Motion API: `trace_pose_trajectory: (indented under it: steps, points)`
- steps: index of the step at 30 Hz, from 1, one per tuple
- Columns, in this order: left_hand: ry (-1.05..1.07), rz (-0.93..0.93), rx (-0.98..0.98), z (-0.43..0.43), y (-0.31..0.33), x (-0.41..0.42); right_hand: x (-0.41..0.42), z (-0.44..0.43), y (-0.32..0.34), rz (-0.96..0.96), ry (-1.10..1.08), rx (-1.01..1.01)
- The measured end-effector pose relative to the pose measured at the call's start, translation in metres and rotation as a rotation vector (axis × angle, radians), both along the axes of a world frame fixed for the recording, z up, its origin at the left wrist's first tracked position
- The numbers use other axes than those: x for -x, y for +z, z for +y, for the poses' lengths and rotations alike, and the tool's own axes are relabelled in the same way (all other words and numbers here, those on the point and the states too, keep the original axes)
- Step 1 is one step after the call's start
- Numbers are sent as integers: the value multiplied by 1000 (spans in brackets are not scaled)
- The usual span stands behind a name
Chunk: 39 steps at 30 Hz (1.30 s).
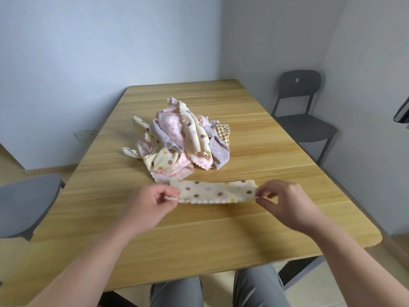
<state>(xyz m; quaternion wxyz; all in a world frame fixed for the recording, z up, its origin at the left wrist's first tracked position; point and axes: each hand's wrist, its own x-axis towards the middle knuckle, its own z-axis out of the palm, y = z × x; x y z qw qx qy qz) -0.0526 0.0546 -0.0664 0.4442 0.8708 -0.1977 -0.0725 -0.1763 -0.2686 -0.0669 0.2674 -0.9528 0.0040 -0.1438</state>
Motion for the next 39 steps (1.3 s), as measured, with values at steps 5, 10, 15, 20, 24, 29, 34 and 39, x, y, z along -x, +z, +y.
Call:
trace_pose_trajectory:
  steps: [5, 10, 15, 20, 24, 29, 34, 39]
  points:
    - [-108, -182, -163, 2, -26, 20, 13, 1, -30, 65, -2, -8]
    - [-141, -236, -251, 3, -30, 22, 16, 0, -37, 50, 7, 16]
    - [-113, -352, -566, -9, -13, 26, 14, 9, -35, -13, -105, 173]
    - [-82, -482, -456, -67, -8, 34, -25, 49, -34, -184, -139, 150]
    - [-151, -371, -634, -95, -39, 21, -52, 75, -50, 136, -28, 151]
    - [-210, -270, -734, -87, -56, 11, -53, 69, -56, 376, -50, 309]
    - [-218, -224, -789, -66, -54, 4, -45, 51, -51, 473, -115, 297]
    - [-195, -178, -843, -57, -51, 3, -37, 32, -47, 525, -184, 277]
